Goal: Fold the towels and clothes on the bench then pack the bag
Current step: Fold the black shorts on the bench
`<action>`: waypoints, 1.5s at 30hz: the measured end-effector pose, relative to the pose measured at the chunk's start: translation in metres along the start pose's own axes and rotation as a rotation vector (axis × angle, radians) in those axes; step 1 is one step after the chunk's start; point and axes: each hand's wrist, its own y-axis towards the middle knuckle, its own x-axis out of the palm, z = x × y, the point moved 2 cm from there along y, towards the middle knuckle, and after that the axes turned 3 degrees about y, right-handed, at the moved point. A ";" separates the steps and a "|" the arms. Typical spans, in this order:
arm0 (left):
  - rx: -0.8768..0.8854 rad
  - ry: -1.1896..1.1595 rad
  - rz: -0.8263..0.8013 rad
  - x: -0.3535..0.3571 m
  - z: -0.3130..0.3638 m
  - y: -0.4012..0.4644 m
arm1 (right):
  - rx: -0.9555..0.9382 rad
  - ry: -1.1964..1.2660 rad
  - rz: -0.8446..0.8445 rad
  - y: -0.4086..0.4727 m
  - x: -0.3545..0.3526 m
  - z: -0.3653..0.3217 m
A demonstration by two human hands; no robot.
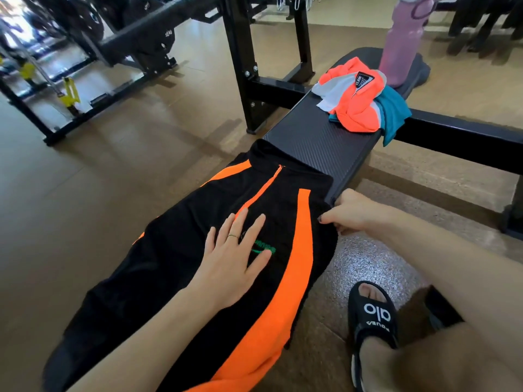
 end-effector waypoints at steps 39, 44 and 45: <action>-0.917 -0.937 -0.652 0.003 -0.140 -0.318 | -1.072 -0.967 -0.332 -0.205 0.212 -0.034; -0.903 -0.865 -0.303 0.004 -0.149 -0.299 | -1.306 -0.984 -0.382 -0.229 0.234 -0.028; -0.908 -0.867 -0.160 0.002 -0.148 -0.291 | -1.331 -1.004 -0.398 -0.232 0.241 -0.024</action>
